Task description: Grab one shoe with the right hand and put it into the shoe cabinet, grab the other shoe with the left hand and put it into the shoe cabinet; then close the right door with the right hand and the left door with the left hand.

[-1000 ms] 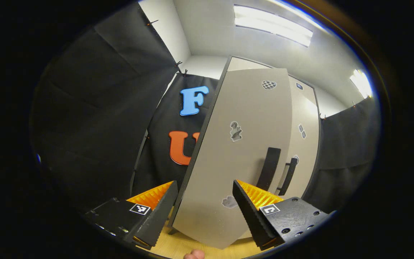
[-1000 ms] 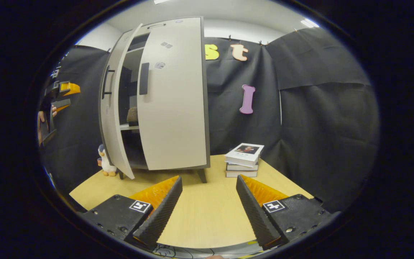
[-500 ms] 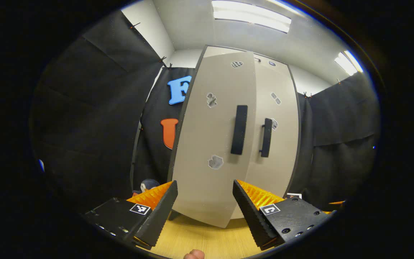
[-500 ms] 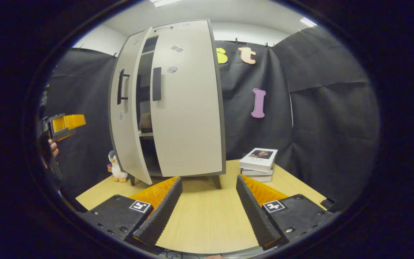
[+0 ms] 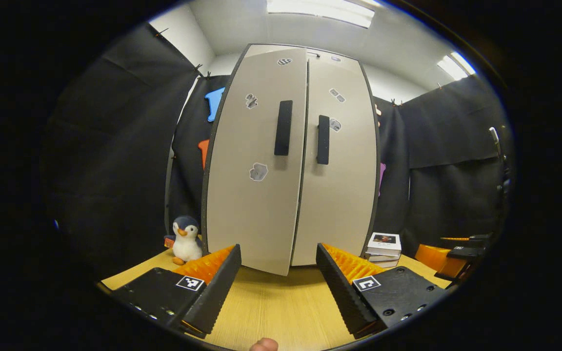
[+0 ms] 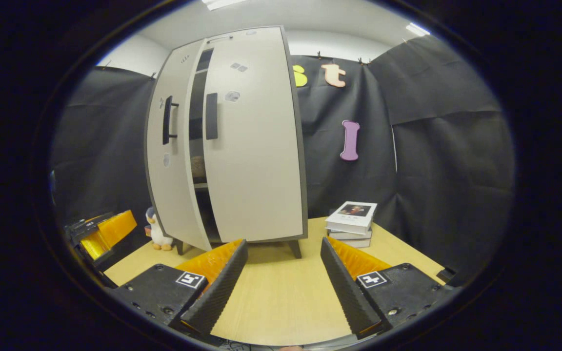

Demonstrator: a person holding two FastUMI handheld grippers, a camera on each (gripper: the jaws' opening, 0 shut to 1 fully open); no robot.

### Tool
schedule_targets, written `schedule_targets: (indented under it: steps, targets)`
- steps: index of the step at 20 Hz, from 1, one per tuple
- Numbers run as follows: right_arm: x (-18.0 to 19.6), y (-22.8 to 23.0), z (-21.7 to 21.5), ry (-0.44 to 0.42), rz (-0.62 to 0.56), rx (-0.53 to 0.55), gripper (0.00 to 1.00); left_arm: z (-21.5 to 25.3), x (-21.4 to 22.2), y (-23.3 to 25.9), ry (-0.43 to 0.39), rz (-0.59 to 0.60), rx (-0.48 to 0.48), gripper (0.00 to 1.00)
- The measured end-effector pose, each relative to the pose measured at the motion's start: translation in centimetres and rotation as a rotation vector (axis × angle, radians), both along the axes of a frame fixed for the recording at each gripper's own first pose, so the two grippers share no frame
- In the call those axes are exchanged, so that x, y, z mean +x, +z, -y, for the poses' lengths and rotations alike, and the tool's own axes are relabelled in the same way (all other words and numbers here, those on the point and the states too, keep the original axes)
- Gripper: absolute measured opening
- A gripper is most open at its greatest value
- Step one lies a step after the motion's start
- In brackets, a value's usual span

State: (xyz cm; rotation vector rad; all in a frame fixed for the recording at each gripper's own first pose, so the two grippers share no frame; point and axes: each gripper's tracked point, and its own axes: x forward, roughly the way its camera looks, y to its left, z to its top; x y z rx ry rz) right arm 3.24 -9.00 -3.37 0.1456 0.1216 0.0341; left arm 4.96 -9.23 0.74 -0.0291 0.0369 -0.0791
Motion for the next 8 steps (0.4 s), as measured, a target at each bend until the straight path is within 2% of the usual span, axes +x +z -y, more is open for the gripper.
schedule_targets:
  steps: [8]
  targets:
    - [0.21,0.66,0.8,-0.031,0.014,0.016,0.99,0.4,0.48,0.89,-0.01,0.018,-0.01,0.95]
